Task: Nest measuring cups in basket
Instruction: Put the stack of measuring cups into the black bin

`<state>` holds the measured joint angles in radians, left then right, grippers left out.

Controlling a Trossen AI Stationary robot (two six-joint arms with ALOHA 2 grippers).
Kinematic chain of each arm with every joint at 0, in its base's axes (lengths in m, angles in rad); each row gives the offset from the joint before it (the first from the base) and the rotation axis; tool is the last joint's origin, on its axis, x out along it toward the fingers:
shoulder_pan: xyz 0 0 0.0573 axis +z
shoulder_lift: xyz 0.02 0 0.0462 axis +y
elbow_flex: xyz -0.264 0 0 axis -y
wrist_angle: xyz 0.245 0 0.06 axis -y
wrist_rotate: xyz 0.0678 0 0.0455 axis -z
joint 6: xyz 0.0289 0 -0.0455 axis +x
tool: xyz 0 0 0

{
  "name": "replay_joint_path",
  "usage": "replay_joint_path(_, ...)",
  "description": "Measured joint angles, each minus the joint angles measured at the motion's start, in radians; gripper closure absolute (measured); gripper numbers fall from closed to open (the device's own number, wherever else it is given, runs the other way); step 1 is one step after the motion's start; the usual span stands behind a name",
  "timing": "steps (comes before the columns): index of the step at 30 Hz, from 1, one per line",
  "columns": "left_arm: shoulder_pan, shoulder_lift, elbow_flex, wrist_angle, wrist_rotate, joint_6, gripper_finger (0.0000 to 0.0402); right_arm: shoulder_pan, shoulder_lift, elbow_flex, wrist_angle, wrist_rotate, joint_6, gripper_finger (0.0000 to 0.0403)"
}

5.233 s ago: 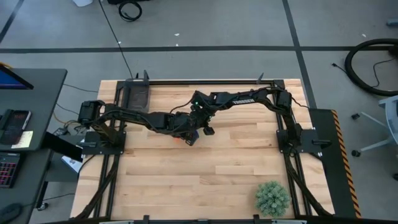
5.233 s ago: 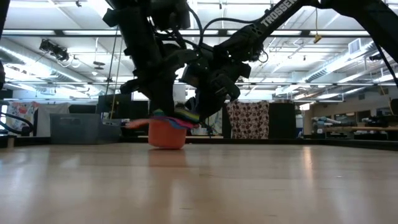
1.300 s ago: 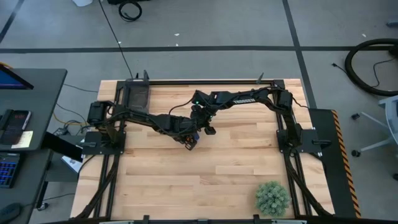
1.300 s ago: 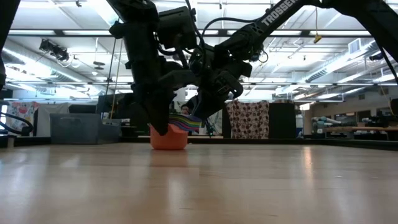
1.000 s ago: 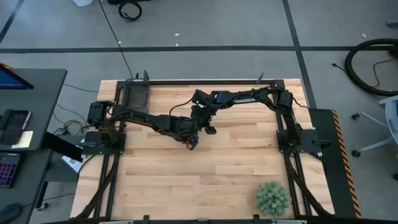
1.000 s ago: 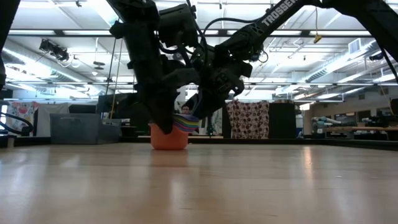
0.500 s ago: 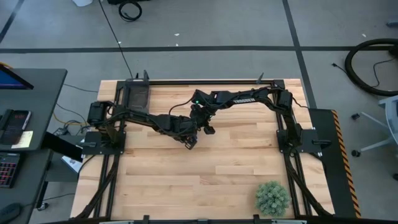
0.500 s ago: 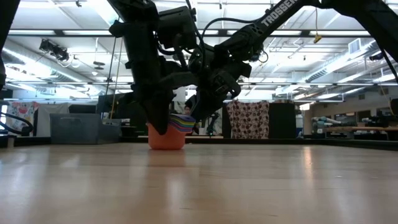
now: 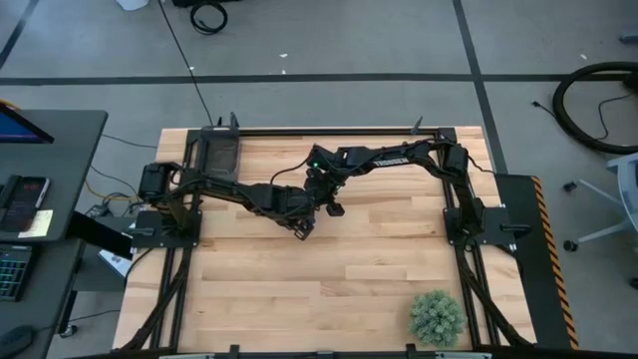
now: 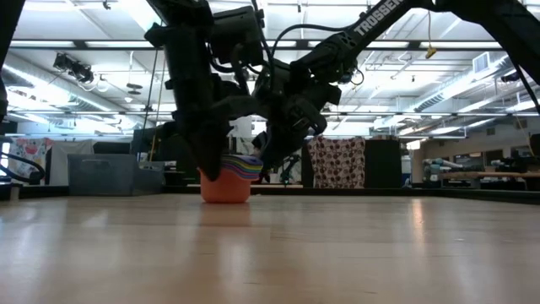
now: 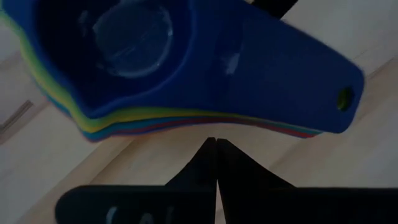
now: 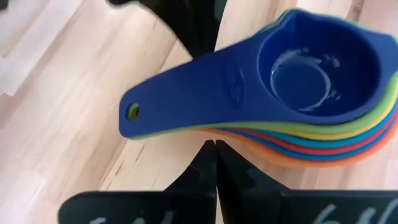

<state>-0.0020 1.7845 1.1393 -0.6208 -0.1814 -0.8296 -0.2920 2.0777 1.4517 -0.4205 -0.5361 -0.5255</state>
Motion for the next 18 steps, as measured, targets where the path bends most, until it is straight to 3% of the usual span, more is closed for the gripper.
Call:
replay_joint_path(11, -0.038, -0.021, 0.003, -0.052, 0.006, -0.096, 0.0395, -0.025, 0.004, 0.000, -0.060, 0.089, 0.000, 0.0403)
replay_joint_path(18, -0.077, -0.175, 0.003, -0.080, -0.018, -0.187, 0.0395, -0.062, -0.010, 0.001, -0.159, 0.120, -0.001, 0.0403)
